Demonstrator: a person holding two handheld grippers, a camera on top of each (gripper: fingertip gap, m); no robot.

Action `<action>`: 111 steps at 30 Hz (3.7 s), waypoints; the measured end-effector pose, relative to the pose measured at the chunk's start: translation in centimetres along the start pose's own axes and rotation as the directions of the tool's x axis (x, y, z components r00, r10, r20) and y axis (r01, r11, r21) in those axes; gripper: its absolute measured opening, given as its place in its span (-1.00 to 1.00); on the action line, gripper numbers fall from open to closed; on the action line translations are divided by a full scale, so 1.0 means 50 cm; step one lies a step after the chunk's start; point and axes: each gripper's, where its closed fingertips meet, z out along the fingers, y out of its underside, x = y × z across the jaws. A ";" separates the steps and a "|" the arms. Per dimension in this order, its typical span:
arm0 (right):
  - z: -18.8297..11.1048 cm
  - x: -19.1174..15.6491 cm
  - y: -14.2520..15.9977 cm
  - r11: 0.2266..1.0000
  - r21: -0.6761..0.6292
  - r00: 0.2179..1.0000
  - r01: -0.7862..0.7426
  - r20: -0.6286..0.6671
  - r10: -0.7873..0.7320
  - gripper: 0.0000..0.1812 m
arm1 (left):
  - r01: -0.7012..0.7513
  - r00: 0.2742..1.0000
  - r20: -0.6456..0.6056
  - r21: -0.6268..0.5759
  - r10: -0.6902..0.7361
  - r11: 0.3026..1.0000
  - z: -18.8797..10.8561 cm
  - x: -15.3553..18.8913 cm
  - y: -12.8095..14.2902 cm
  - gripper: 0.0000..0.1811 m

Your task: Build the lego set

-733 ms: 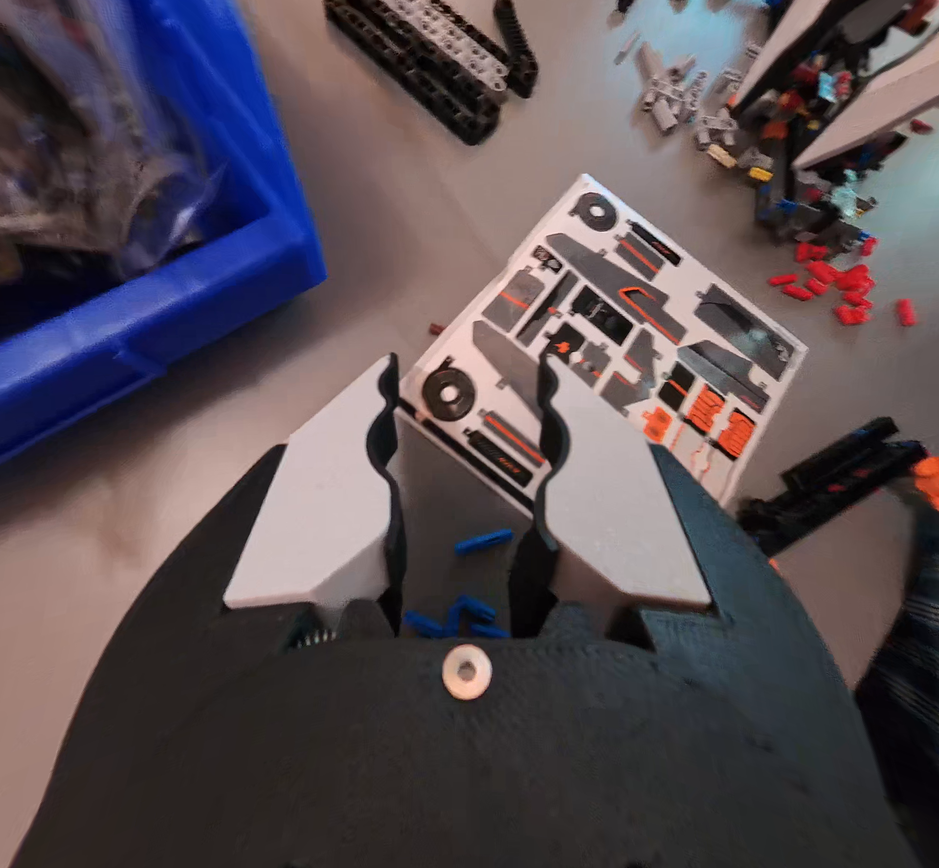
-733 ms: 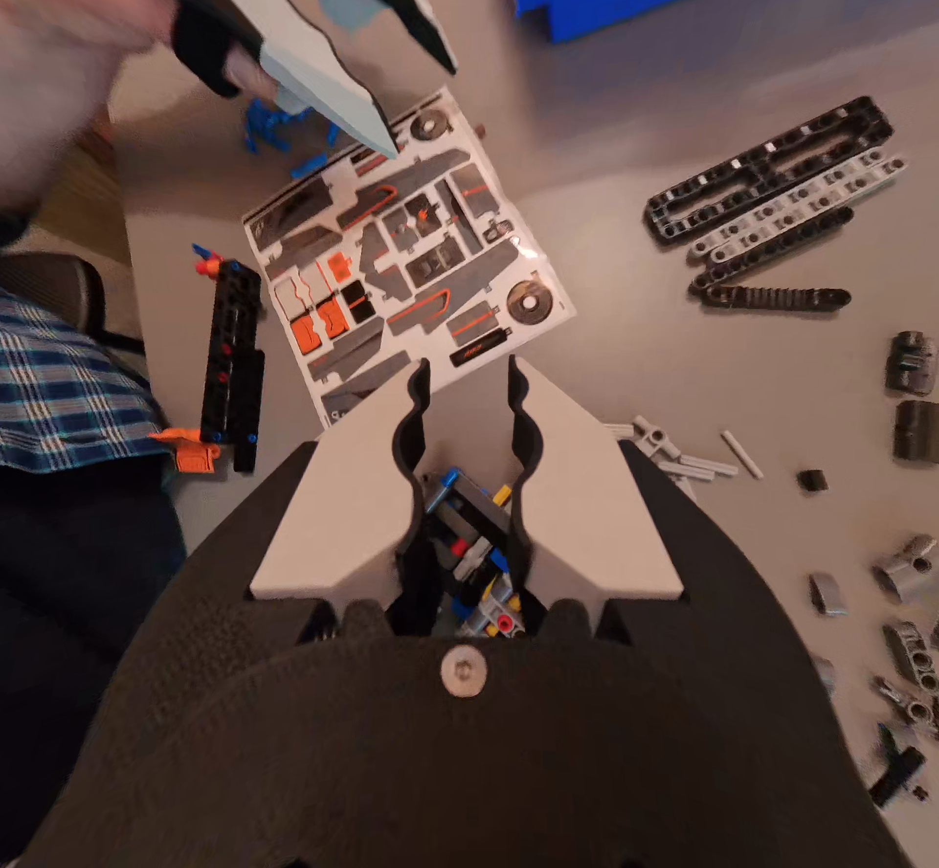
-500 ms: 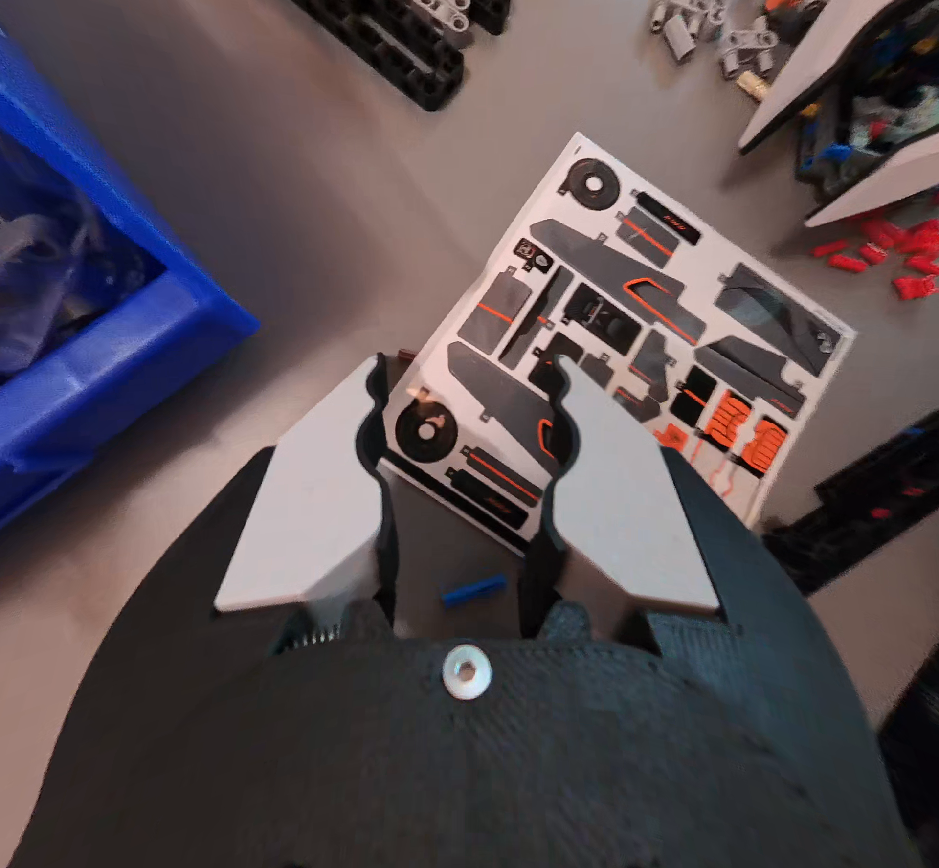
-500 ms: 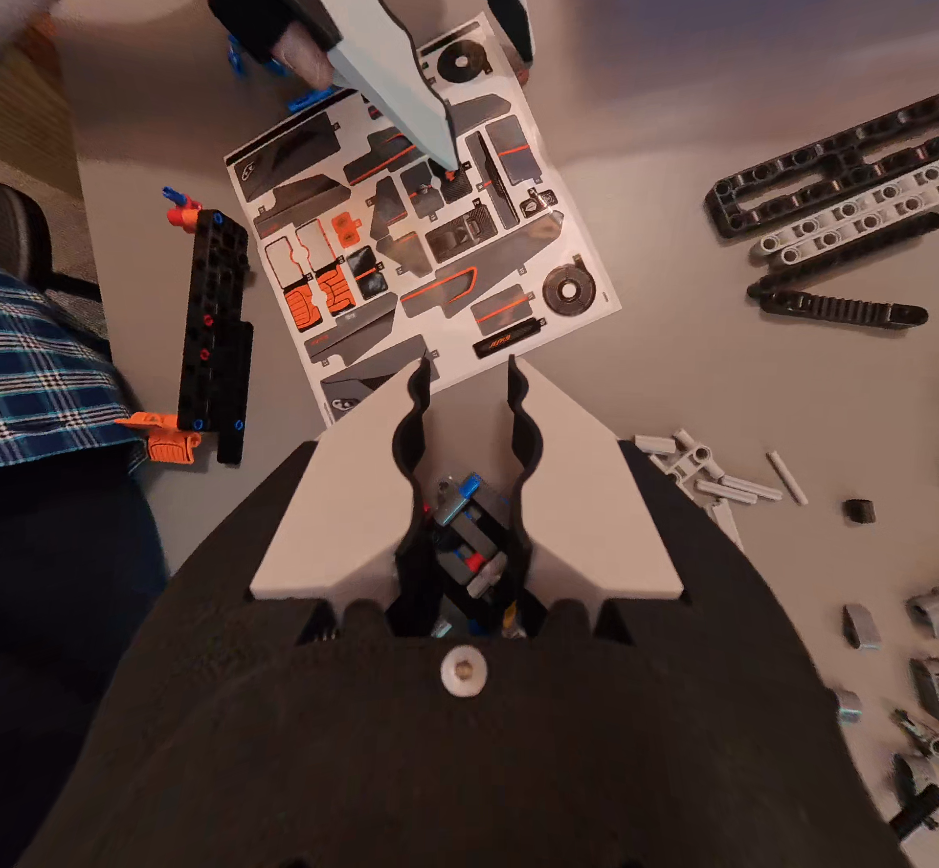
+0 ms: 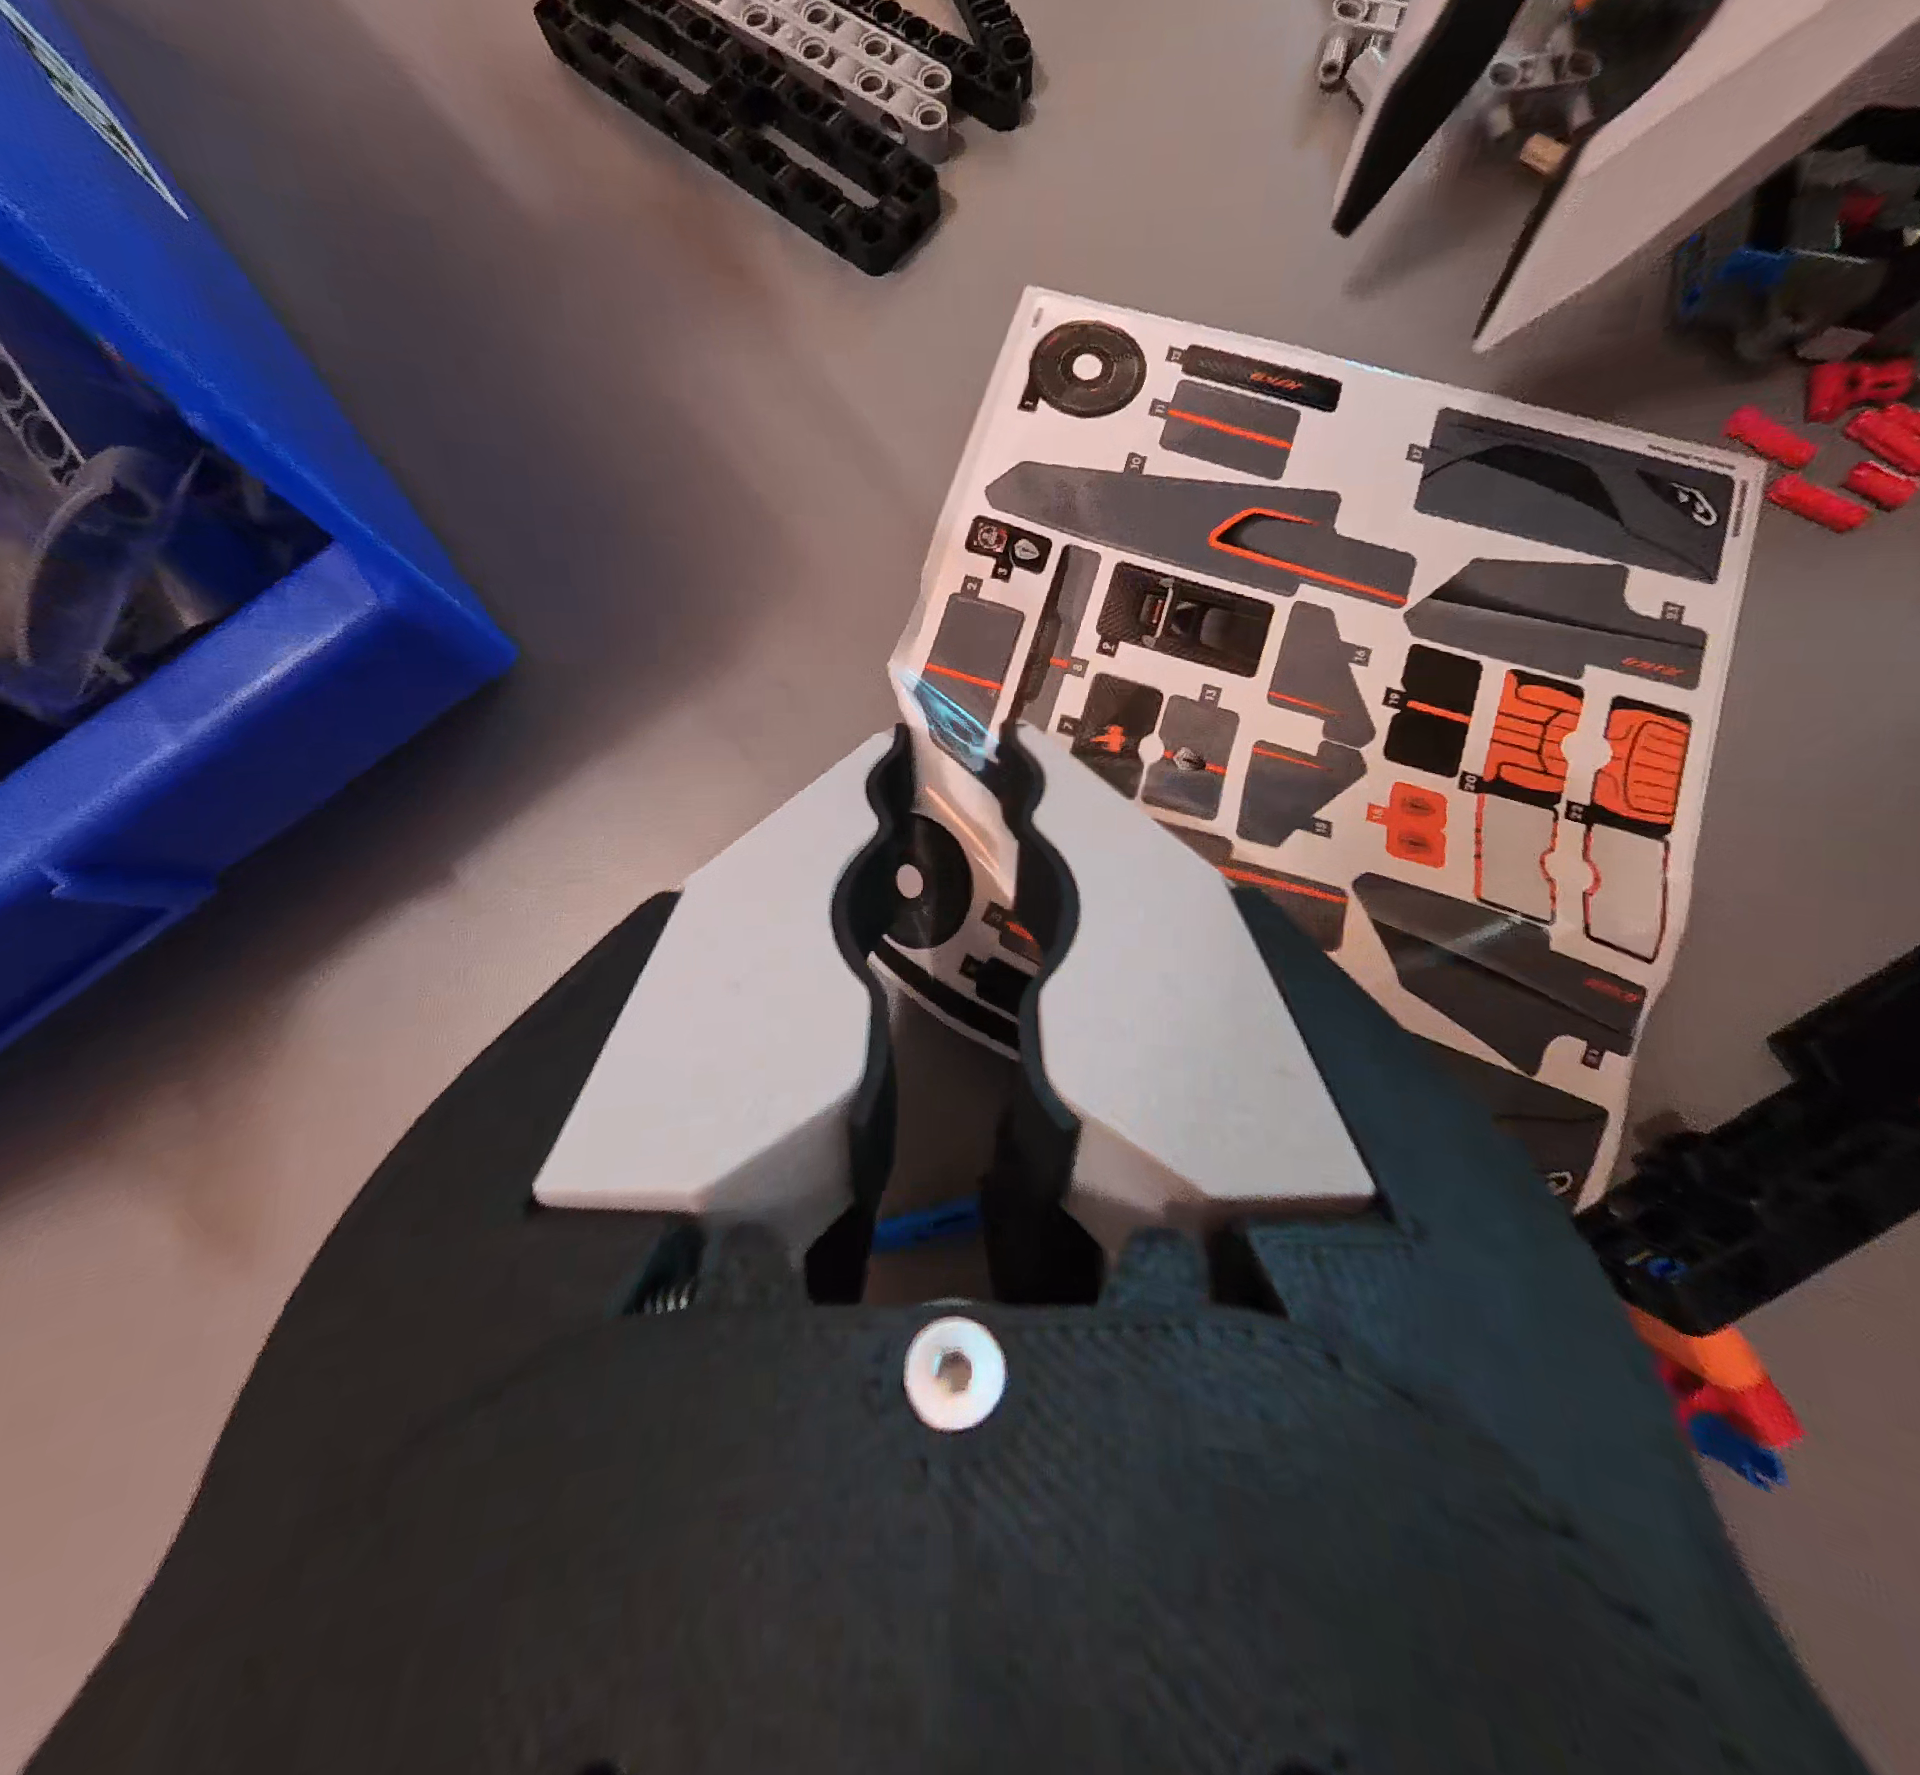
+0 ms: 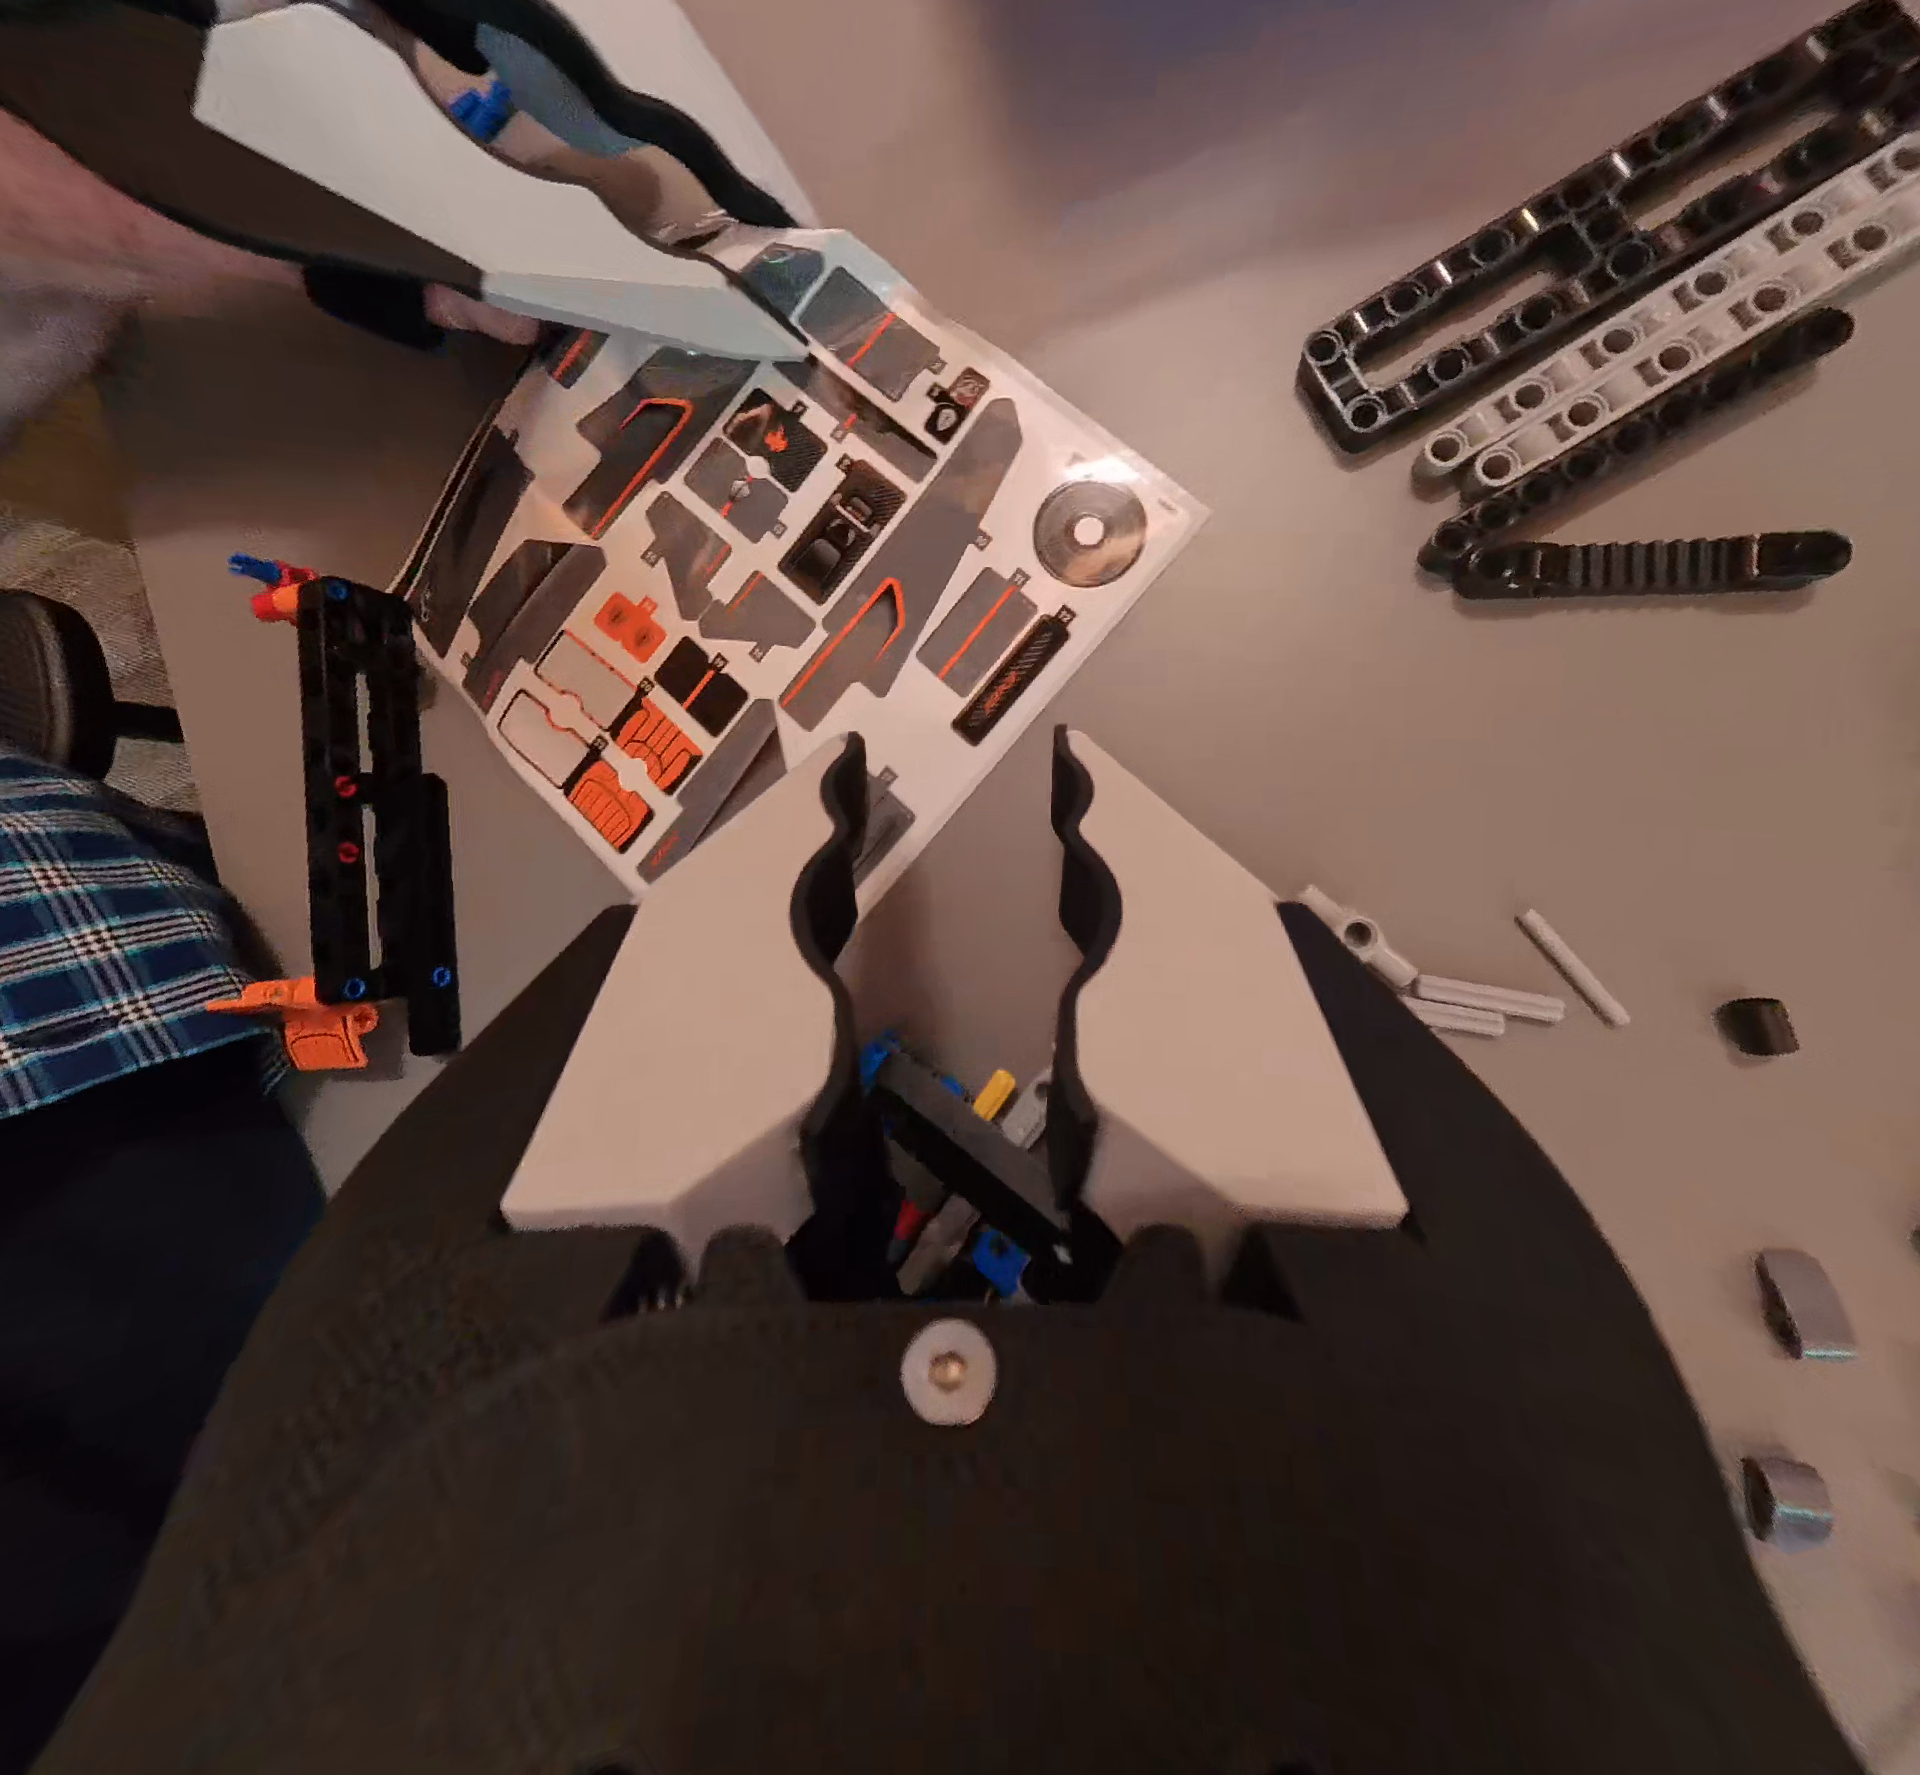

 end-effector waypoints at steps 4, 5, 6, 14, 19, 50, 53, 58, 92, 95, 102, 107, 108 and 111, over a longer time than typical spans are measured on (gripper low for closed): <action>0.009 0.008 -0.008 0.999 0.016 0.999 -0.041 0.034 0.040 -0.61 | 0.002 1.000 0.020 0.075 -0.004 0.997 -0.014 -0.007 -0.014 -0.89; 0.009 0.009 -0.011 0.998 0.025 0.998 -0.051 0.044 0.050 -0.60 | 0.013 1.000 0.016 0.110 -0.015 0.994 -0.022 -0.009 -0.023 -0.90; 0.007 0.012 -0.016 0.997 0.039 0.997 -0.065 0.051 0.063 -0.59 | 0.016 1.000 0.019 0.143 -0.019 0.990 -0.031 -0.012 -0.033 -0.90; 0.005 0.013 -0.049 0.986 0.080 0.978 -0.145 0.163 0.130 -0.43 | -0.008 0.998 0.062 0.375 -0.016 0.927 -0.100 -0.022 -0.109 -0.91; -0.013 0.006 -0.081 0.988 0.106 0.970 -0.115 0.228 0.089 -0.52 | -0.003 0.998 0.060 0.496 -0.031 0.868 -0.149 -0.024 -0.140 -0.91; -0.104 -0.074 -0.162 0.914 0.051 0.901 0.402 0.153 -0.405 -1.00 | 0.064 0.989 -0.143 0.606 0.029 0.793 -0.253 -0.014 -0.209 -0.33; -0.109 -0.090 -0.165 0.874 0.022 0.860 0.486 0.164 -0.483 -1.00 | 0.077 0.971 -0.229 0.569 0.068 0.818 -0.248 0.004 -0.235 -0.32; -0.116 -0.102 -0.164 0.797 -0.049 0.791 0.602 0.171 -0.587 -1.00 | 0.146 0.884 -0.459 0.459 0.093 0.876 -0.222 0.046 -0.251 -0.34; -0.194 -0.076 -0.252 0.882 0.315 0.910 0.351 0.105 -0.400 -0.77 | 0.532 0.598 -0.801 0.365 -0.033 0.764 -0.223 0.057 -0.292 -1.00; -0.240 -0.075 -0.274 0.788 0.352 0.860 0.506 -0.131 -0.493 -0.88 | 0.579 0.590 -0.803 0.350 -0.082 0.736 -0.217 0.039 -0.294 -1.00; -0.215 -0.103 -0.273 0.729 0.286 0.783 0.622 -0.252 -0.569 -0.88 | 0.557 0.600 -0.798 0.364 -0.058 0.747 -0.214 0.060 -0.307 -1.00; -0.209 -0.102 -0.273 0.741 0.316 0.806 0.592 -0.228 -0.546 -0.88 | 0.534 0.615 -0.789 0.417 0.001 0.736 -0.225 0.066 -0.314 -1.00; -0.210 -0.102 -0.273 0.744 0.320 0.810 0.587 -0.224 -0.543 -0.88 | 0.526 0.618 -0.786 0.425 0.012 0.736 -0.227 0.068 -0.314 -1.00; -0.214 -0.106 -0.274 0.763 0.356 0.840 0.540 -0.168 -0.516 -0.92 | 0.491 0.642 -0.764 0.466 0.055 0.736 -0.231 0.072 -0.317 -1.00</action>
